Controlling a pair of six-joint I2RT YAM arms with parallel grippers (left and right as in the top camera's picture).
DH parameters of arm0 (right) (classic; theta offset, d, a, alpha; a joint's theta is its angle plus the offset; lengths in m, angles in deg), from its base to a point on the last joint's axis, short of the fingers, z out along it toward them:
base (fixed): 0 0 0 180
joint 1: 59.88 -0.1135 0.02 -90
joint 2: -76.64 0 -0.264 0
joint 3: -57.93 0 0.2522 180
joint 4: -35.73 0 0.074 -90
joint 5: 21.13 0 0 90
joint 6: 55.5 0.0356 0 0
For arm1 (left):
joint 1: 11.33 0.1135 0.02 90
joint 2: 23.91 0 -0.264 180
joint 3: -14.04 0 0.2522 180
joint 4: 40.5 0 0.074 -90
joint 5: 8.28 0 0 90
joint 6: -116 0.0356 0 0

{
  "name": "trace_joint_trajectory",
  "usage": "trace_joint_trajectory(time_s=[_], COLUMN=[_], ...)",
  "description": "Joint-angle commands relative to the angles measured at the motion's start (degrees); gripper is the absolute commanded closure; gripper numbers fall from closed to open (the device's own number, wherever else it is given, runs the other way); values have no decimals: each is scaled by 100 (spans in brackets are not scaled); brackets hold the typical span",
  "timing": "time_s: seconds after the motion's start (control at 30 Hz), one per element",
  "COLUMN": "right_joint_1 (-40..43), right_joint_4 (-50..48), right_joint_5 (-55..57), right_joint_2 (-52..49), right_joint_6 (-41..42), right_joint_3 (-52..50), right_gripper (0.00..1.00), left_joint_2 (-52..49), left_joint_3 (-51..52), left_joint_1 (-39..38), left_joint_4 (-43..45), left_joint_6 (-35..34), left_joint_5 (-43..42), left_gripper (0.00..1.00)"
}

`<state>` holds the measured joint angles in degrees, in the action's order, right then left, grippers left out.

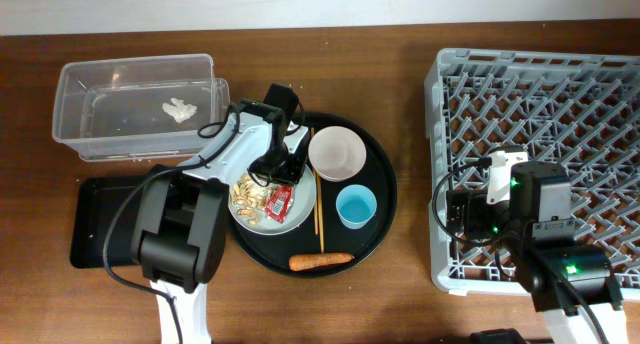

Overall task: Sort waste into correct bins and load items into the dishwasher rack
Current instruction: 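Grasp the red snack wrapper on the plate with the left gripper, then carry the red wrapper to the clear bin and release it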

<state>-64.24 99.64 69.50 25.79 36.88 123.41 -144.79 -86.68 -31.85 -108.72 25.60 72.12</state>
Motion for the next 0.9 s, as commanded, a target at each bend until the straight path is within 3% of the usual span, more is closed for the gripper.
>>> trace_joint_trajectory(time_s=[0.0,0.07,0.17,0.3,0.4,0.6,0.7,0.87], right_joint_1=[31,31,31,31,31,31,31,31], right_joint_4=[4,7,11,26,28,28,26,26], right_joint_5=[7,9,9,9,9,9,9,9], right_joint_2=[22,22,22,22,22,22,22,22], right_joint_6=[-4,-4,-4,-4,-4,-7,-4,-4], right_joint_3=[107,107,107,107,107,107,107,107], right_gripper=[2,2,2,2,2,2,1,2], left_joint_2=[-125,-125,-98,151,566,970,955,649], left_joint_3=[-11,-35,-330,-1338,-1744,-1753,-1749,-1738], left_joint_1=[-22,-22,13,109,435,1714,2343,2660], left_joint_4=[-9,-37,-376,-1292,-1335,-514,387,1357], left_joint_6=[4,4,4,2,0,-20,-20,-20], left_joint_5=[-4,-2,79,857,1010,1005,1008,1010], left_gripper=[93,100,100,100,100,100,100,97])
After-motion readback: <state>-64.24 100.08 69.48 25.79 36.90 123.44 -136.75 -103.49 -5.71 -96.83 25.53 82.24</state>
